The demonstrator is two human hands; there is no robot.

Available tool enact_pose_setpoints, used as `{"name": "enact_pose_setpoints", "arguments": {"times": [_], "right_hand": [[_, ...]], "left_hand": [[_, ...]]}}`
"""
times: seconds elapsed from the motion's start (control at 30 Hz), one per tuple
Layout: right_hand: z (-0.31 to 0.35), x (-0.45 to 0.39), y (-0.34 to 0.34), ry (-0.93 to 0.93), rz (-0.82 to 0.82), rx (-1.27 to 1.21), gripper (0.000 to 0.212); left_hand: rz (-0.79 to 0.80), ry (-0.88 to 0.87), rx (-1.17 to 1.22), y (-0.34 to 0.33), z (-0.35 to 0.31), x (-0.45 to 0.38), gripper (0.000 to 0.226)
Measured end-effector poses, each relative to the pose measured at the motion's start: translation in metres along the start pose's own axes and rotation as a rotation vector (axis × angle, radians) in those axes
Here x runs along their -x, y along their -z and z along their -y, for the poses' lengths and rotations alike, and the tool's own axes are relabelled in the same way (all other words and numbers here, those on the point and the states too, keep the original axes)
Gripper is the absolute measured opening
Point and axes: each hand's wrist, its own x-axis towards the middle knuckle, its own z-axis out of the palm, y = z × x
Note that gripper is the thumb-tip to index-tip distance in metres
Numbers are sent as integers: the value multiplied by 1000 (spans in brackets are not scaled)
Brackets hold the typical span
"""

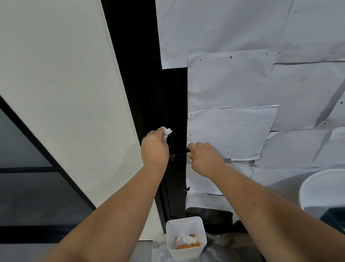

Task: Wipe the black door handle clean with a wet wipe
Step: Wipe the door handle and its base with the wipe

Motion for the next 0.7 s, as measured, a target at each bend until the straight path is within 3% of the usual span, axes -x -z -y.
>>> {"name": "enact_pose_setpoints", "arguments": {"times": [0.13, 0.2, 0.33, 0.53, 0.7], "right_hand": [[-1, 2, 2, 11, -15, 7, 22], [0, 2, 2, 10, -13, 4, 23], [-1, 2, 1, 13, -26, -1, 23], [-3, 3, 2, 22, -18, -1, 23], [-3, 3, 5, 20, -1, -15, 21]], "left_hand": [[76, 73, -28, 3, -7, -7, 17], [21, 12, 6, -2, -7, -3, 16], [13, 115, 11, -12, -12, -9, 33], [-67, -66, -140, -10, -17, -9, 31], [-43, 91, -102, -6, -7, -2, 36]]}}
